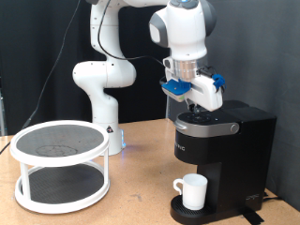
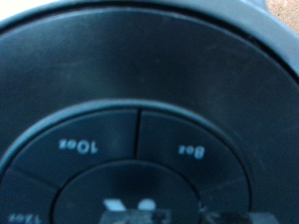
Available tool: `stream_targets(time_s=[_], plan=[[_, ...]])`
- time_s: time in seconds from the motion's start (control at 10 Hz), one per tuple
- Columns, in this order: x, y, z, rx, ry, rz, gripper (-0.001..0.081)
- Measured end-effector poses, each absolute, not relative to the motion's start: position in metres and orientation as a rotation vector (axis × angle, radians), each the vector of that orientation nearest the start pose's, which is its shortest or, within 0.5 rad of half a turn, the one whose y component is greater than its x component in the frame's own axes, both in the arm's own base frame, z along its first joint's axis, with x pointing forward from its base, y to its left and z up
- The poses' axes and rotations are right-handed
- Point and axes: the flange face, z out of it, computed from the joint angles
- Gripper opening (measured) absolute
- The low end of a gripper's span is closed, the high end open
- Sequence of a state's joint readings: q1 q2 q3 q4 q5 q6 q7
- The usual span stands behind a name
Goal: Make a cup of coffee with the keurig machine
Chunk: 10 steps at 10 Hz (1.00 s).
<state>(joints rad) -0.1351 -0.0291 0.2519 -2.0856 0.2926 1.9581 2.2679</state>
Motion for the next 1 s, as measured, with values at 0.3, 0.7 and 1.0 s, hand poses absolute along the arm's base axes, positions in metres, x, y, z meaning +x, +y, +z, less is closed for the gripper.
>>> stream_targets(time_s=[0.3, 0.7, 1.0], plan=[[0.524, 0.082, 0.424, -1.337, 2.806, 0.434, 0.0], [0.52, 0.086, 0.425, -1.436, 2.715, 0.427, 0.0], [0.508, 0.088, 0.443, -1.425, 2.565, 0.413, 0.0]])
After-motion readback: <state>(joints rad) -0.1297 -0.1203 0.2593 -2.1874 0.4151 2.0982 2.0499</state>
